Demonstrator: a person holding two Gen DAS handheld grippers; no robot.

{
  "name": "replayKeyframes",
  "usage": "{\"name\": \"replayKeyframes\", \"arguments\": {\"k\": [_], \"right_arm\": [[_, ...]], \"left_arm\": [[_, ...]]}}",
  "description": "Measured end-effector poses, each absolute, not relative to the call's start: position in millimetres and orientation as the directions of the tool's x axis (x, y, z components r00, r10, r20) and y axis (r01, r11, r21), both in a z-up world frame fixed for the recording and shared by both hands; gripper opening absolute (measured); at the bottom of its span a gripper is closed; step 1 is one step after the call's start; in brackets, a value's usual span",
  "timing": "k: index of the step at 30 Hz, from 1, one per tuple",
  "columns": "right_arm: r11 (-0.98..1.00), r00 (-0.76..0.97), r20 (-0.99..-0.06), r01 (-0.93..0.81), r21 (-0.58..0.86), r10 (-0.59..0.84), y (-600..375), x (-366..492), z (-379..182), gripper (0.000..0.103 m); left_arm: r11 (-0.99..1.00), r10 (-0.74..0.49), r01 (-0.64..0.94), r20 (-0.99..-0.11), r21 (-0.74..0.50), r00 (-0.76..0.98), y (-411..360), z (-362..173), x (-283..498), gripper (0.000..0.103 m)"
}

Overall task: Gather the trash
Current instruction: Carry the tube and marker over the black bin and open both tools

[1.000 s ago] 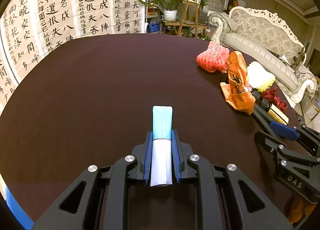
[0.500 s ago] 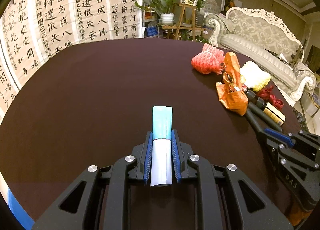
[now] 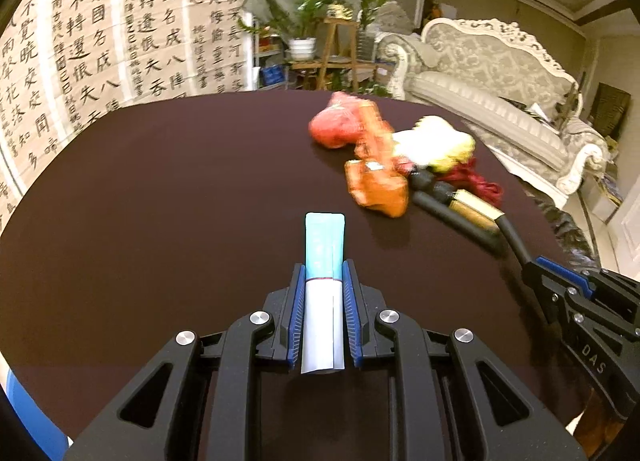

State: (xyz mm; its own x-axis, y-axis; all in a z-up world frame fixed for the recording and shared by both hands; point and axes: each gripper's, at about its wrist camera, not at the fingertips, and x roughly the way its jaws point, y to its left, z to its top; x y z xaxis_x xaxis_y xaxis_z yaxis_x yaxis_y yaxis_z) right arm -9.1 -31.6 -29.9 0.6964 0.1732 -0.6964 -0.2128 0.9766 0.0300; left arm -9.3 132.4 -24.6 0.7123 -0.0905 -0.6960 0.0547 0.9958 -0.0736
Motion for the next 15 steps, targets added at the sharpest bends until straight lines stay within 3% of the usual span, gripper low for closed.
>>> {"name": "replayKeyframes", "arguments": {"k": [15], "right_arm": [[0.998, 0.781, -0.624, 0.059, 0.024, -0.031, -151.7, -19.2, -19.0, 0.012]], "left_arm": [[0.961, -0.245, 0.27, -0.648, -0.063, 0.721, 11.5, -6.2, -3.1, 0.02]]}}
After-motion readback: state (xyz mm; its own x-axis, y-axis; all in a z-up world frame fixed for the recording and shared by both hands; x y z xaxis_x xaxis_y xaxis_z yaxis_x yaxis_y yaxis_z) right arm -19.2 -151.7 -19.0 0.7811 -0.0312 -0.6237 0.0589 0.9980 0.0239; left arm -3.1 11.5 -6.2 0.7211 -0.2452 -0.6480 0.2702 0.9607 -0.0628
